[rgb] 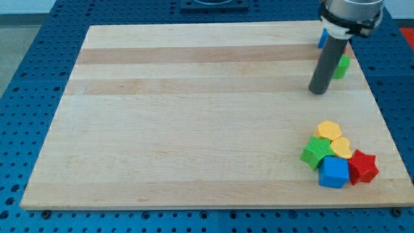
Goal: Place your hand at left side of the green star
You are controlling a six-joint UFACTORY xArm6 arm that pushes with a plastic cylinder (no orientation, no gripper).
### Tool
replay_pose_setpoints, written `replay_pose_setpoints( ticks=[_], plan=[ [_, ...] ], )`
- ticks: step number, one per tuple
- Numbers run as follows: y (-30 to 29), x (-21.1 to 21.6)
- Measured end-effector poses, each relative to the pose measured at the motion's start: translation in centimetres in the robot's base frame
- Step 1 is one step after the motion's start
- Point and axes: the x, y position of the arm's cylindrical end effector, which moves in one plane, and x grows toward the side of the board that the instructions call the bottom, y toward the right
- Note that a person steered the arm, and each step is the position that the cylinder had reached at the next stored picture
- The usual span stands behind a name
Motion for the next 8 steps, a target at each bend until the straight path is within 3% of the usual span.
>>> replay_pose_setpoints(
  ticks=[4,8],
  plan=[
    [-5.4,4.7],
    [-8.6,12.9]
  ],
)
